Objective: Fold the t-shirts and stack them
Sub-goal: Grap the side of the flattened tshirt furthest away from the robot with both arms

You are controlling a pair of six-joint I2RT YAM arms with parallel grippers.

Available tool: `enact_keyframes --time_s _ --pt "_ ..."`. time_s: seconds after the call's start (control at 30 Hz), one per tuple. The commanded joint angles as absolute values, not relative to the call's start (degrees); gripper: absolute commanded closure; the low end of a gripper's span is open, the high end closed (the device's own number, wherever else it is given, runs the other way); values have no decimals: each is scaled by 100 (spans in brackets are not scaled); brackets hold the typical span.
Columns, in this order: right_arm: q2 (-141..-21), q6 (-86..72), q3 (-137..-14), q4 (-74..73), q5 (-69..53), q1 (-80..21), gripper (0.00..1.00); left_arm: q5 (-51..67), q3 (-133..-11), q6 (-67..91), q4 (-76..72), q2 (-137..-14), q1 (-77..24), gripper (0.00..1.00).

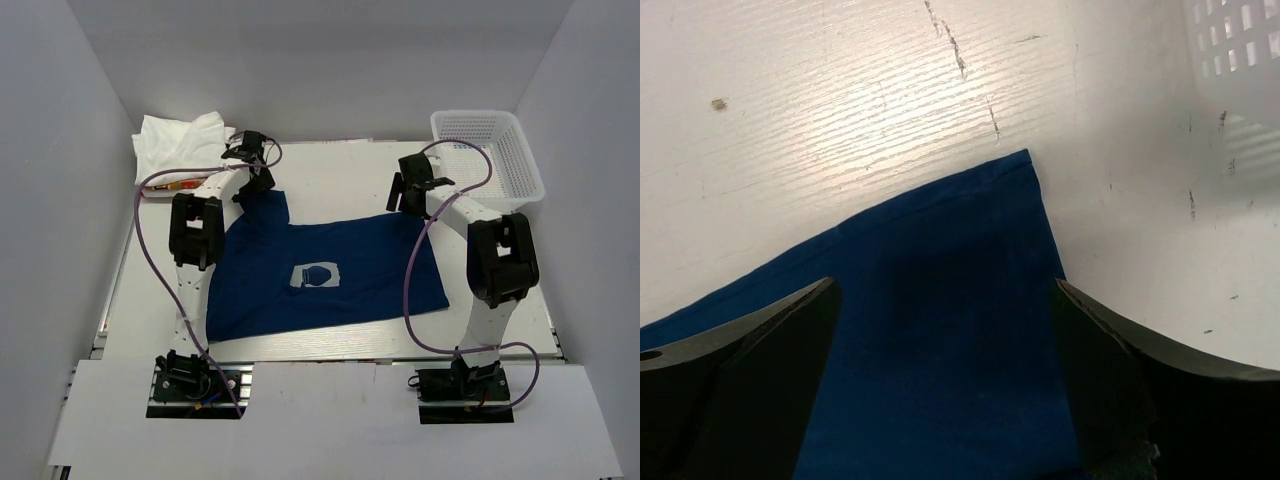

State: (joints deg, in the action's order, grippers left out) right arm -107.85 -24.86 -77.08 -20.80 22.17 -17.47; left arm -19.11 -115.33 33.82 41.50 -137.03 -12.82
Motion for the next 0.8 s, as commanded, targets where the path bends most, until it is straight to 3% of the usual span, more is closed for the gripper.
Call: enact_keyframes --time_s 0.0,0.17,0.33,0.4,0.57,0.77 --pt "-10854 -2434 -7805 -1828 2303 -1688 10 -1925 -11803 3454 3955 -13790 -1239 12" --pt "-11109 -2663 -8006 -1531 2592 -1661 10 -1731 -11927 3384 3832 -14106 -1239 15" --pt "-11812 -2864 -8682 -1704 2680 -1661 10 -1398 -11910 3121 3586 -14106 -1187 53" --pt "-12031 -2953 -8832 -1749 2707 -1670 10 -1248 -11753 3120 3498 -14019 -1187 61" --pt "-12217 -3295 -8851 -1836 2733 -1661 11 -1195 -11382 2892 2998 -13755 -1187 97" --pt "-12155 -3516 -8614 -2171 2760 -1696 30 -1195 -11155 2620 2753 -13396 -1239 100"
